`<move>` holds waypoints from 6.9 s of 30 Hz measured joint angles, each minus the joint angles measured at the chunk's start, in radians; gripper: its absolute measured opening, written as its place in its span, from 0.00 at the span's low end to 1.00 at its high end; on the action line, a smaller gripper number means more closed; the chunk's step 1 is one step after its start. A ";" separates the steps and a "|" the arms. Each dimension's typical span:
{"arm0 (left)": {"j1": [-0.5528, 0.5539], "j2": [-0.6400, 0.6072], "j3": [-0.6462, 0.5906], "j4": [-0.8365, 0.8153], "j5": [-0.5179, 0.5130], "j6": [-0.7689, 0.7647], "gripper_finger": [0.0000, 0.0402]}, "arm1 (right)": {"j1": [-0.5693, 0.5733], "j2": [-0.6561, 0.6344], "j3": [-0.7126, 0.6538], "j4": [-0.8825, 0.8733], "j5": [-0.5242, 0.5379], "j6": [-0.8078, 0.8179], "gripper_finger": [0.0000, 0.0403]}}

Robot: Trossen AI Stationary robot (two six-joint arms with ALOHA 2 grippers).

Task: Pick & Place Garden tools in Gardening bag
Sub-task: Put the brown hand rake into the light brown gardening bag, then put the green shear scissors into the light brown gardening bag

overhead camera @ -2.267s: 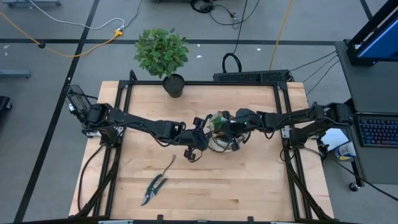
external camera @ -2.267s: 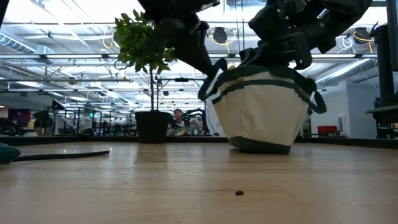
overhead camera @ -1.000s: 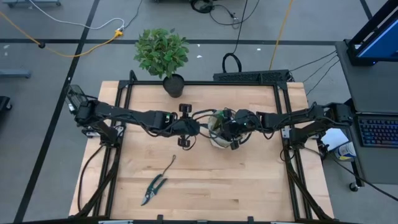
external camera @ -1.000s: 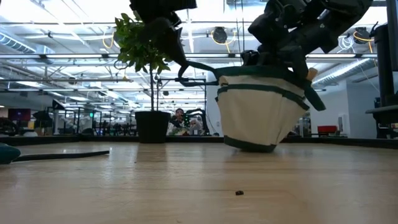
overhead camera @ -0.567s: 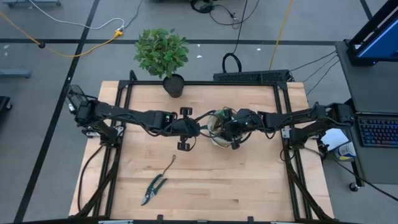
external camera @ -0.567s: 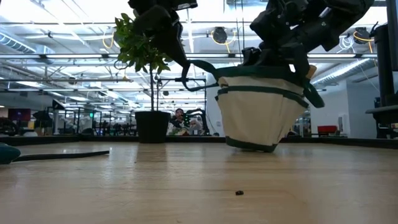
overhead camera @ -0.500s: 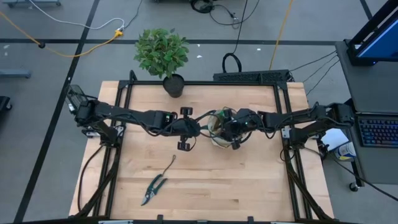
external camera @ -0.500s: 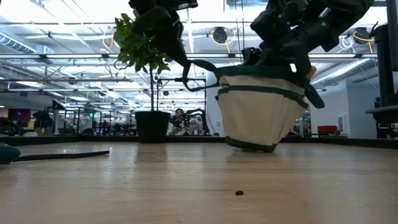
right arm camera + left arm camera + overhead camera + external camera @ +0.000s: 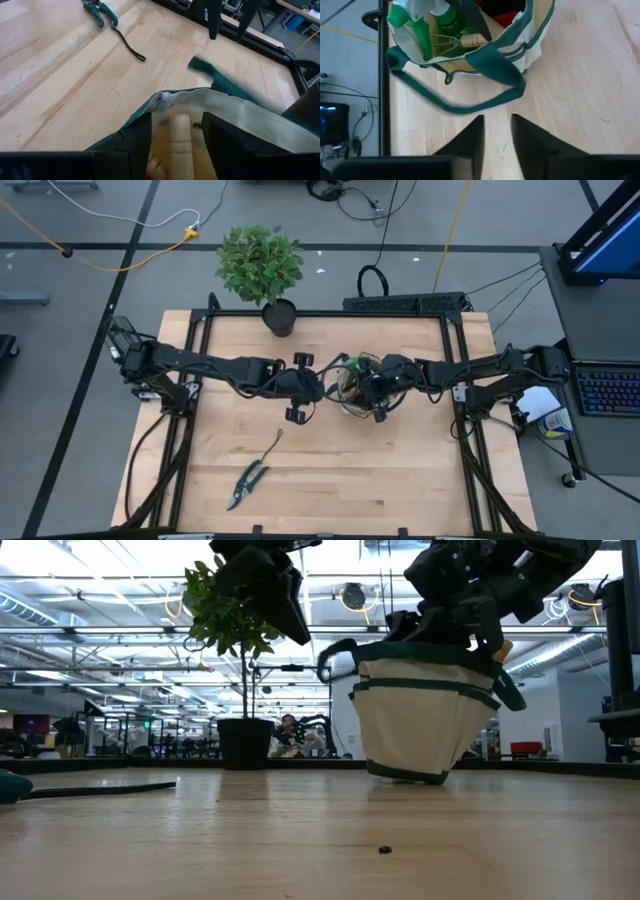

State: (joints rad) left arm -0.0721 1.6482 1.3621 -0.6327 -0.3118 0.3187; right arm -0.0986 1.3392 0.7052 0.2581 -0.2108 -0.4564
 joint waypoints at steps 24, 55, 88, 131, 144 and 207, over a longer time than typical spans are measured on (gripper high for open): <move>-0.048 0.001 -0.001 -0.135 0.050 -0.157 0.35 | 0.002 0.000 0.001 0.083 0.027 -0.103 0.37; -0.234 0.001 -0.112 -0.352 0.241 -0.960 0.32 | 0.002 -0.051 0.002 0.207 0.024 -0.072 0.25; -0.657 0.001 -0.437 -0.096 0.255 -1.768 0.32 | 0.002 -0.051 0.002 0.179 0.023 -0.033 0.26; -0.232 0.002 0.014 -0.003 -0.143 -0.710 0.12 | 0.239 -0.293 0.001 -0.431 0.266 0.274 0.25; 0.032 0.039 0.105 0.699 -0.013 -0.273 0.12 | 0.293 -0.311 -0.099 -0.375 0.344 0.315 0.25; 0.191 0.322 0.104 0.558 0.259 -0.174 0.22 | 0.302 -0.337 -0.126 -0.167 0.732 -0.041 0.27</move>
State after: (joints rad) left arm 0.1192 1.9697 1.4658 -0.0748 -0.0528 0.1452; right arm 0.2032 1.0025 0.5797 0.0908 0.5210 -0.4973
